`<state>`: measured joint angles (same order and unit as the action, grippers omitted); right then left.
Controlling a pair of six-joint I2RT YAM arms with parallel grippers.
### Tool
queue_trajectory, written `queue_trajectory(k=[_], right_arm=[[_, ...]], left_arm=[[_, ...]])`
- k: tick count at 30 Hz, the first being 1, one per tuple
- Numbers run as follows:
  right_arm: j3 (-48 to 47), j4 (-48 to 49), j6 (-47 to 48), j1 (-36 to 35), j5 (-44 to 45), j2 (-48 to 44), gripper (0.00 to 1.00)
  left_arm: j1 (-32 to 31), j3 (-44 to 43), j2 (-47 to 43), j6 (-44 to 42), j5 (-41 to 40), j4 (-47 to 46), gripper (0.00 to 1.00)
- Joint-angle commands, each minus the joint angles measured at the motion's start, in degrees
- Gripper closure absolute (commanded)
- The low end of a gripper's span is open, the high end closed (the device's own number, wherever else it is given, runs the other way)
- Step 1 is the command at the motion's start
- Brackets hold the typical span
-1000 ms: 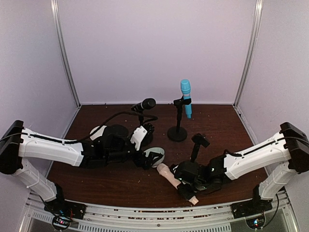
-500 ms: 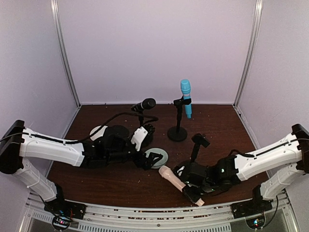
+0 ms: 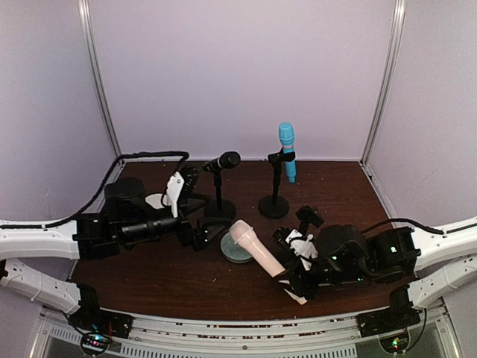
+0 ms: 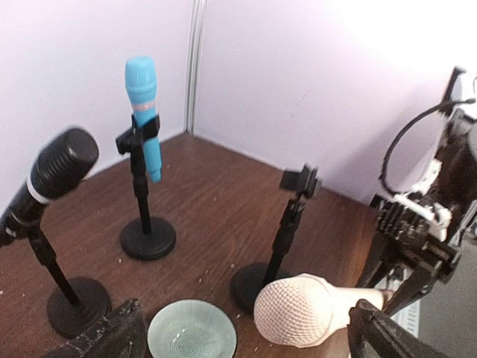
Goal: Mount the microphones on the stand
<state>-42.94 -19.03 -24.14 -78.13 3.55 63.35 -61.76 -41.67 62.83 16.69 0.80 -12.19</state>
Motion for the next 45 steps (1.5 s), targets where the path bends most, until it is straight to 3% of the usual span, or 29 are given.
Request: queue_trajectory(k=[1, 6, 13, 31, 38, 45], right_arm=[[-2.2, 10.3, 4.6, 0.3, 1.8, -1.7, 0.96], [-5.2, 16.9, 7.3, 1.0, 0.2, -1.4, 0.97], [-4.8, 25.3, 8.8, 2.5, -4.8, -2.4, 0.96], [-5.0, 26.7, 10.3, 2.8, -4.0, 0.9, 0.95], [-4.7, 26.6, 9.6, 2.9, -0.3, 1.2, 0.94], [-4.4, 27.1, 9.4, 2.8, 1.9, 1.7, 0.92]], left_arm=[[-0.7, 0.3, -7.9, 2.2, 2.9, -2.4, 0.02], [-0.8, 1.0, -9.0, 3.8, 5.8, -7.5, 0.02], [-0.8, 1.5, -3.0, 5.9, 12.3, -17.7, 0.05], [-0.8, -3.9, 10.5, 9.7, 18.4, -27.8, 0.32], [-0.8, -5.2, 12.6, 10.6, 19.8, -29.7, 0.35], [-0.7, -6.2, 14.0, 11.9, 19.3, -29.7, 0.57]])
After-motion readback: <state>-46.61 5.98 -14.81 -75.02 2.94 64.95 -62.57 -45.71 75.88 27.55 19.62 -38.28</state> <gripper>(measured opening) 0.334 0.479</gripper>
